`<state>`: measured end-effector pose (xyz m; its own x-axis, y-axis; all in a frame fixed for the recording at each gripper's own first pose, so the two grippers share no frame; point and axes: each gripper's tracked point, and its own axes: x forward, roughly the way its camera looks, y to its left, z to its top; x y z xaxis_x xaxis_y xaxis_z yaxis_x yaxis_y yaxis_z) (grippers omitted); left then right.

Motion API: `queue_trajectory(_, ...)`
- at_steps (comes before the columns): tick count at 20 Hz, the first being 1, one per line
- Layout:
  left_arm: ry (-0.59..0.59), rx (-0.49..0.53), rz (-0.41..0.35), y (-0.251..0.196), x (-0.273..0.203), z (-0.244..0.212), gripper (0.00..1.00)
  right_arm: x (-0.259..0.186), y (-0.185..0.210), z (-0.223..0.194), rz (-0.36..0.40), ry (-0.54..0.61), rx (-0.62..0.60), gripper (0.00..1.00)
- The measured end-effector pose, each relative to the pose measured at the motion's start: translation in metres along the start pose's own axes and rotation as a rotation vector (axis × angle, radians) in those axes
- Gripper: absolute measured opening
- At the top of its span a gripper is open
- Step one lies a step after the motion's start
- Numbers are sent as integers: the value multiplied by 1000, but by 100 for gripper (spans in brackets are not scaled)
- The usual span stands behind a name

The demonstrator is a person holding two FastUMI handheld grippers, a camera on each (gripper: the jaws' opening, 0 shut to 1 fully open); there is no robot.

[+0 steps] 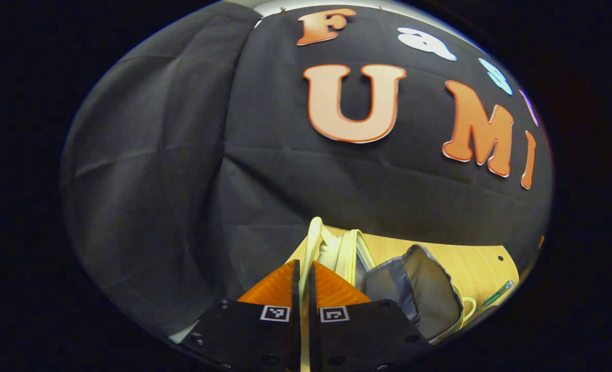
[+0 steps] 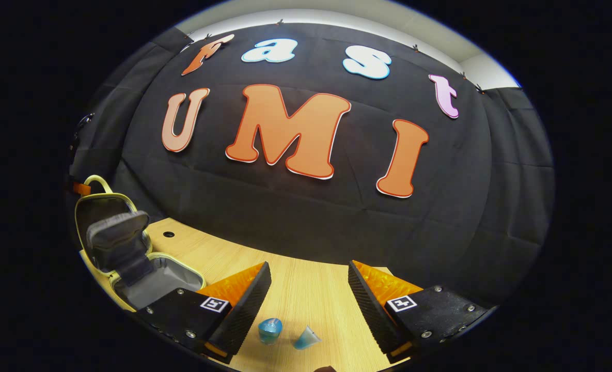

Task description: First open the suitcase, pack the skin care products into it, and then close the suitcase.

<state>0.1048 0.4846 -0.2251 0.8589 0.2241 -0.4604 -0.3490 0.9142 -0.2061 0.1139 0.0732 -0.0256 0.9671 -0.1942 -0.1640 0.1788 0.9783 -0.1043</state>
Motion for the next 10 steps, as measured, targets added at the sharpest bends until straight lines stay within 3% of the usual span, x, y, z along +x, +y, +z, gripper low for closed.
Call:
queue_trajectory(6,184,-111,72,62,48,-74,7,4,14,-11,-8,61,30,95)
queue_trajectory(10,277,-82,112,71,75,-118,7,2,11,-13,-36,80,12,95)
